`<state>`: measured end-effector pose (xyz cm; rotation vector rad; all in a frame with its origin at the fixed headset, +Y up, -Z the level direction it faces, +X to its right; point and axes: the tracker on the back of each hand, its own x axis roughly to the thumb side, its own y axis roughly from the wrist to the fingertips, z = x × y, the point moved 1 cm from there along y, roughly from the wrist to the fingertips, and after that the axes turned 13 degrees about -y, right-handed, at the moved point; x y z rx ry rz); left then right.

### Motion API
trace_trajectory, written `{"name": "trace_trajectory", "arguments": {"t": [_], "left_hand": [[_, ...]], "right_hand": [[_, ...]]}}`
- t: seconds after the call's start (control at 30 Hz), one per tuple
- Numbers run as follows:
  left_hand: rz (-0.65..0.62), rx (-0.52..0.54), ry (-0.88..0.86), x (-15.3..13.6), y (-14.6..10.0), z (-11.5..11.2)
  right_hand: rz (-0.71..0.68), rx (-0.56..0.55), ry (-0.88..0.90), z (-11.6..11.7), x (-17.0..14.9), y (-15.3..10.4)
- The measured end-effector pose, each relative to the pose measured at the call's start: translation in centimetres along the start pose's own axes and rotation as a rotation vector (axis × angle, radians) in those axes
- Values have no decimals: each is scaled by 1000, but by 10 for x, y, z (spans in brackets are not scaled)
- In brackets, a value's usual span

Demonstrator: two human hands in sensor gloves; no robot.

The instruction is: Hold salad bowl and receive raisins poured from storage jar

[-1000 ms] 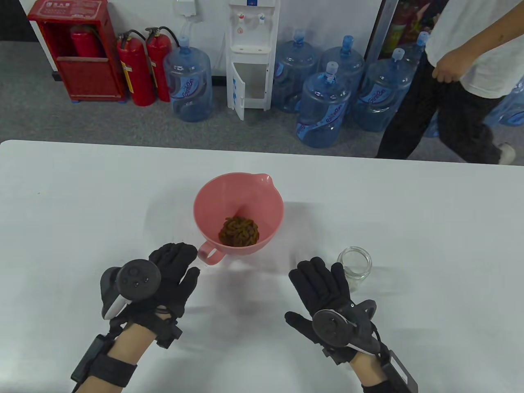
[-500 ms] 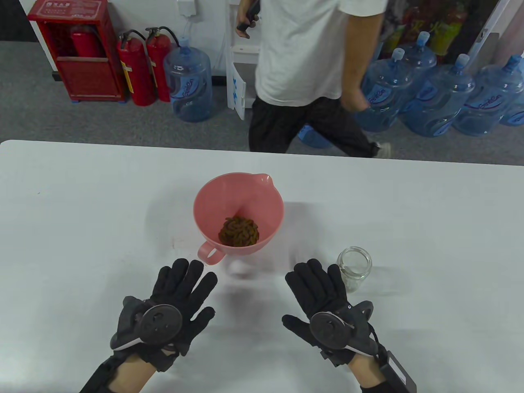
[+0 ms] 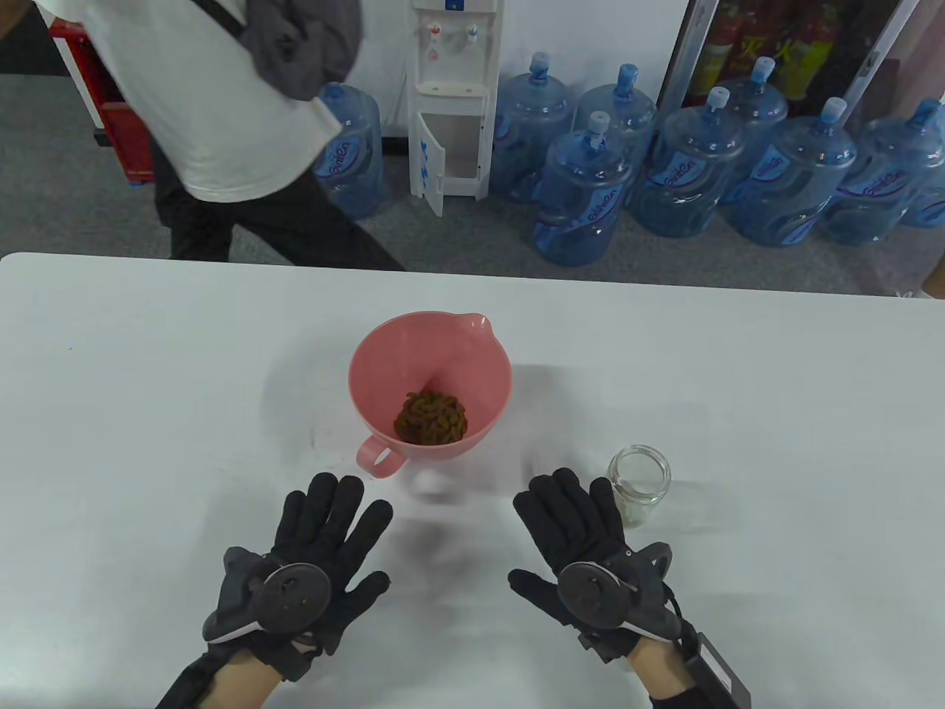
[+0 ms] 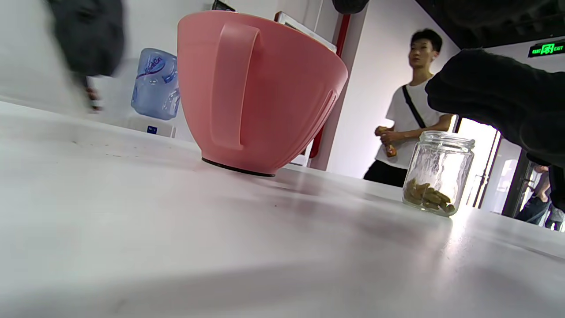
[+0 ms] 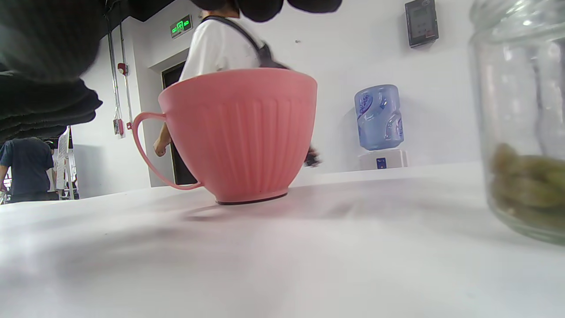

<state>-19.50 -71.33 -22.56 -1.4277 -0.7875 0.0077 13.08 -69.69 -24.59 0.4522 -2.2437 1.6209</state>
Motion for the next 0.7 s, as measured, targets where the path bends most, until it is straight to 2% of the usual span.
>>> {"name": "trace_trajectory", "arguments": {"t": [0.7], "left_hand": [[-10, 6, 10, 2, -1, 2]], "right_hand": [[-13, 4, 1, 0, -1, -1]]}}
